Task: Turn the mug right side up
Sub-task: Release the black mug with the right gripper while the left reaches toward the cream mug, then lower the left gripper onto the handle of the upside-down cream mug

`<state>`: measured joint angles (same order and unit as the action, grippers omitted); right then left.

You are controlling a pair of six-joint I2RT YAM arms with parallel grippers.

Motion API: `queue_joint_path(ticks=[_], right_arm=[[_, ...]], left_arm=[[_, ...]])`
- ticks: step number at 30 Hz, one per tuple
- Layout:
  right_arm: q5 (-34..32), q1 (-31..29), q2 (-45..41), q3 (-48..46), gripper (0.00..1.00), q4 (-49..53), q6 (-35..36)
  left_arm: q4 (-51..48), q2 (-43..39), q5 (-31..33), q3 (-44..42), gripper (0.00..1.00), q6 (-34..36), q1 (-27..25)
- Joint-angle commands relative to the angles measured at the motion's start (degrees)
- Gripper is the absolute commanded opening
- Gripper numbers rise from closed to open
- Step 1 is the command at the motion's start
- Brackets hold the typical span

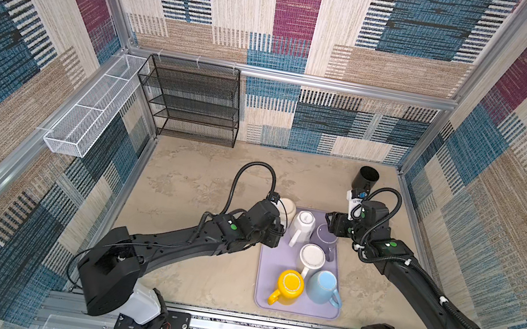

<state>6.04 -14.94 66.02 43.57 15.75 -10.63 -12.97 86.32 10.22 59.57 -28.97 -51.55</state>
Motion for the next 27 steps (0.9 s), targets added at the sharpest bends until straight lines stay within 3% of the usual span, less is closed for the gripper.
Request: queue_joint_path(ticks=[1,27], right_arm=[[1.67,-0.16,-1.31,-0.59,0.7,-2.85,-1.17],[0.48,-0.23,-2.04,-1.18,0.71,-2.46,-1.58]], left_arm=[[-4.96,3.41,7.28,2.83,0.6,-3.33,-0.55],[-5.09,18.07,7.21,13.01,0.55,-2.06,-0.92]])
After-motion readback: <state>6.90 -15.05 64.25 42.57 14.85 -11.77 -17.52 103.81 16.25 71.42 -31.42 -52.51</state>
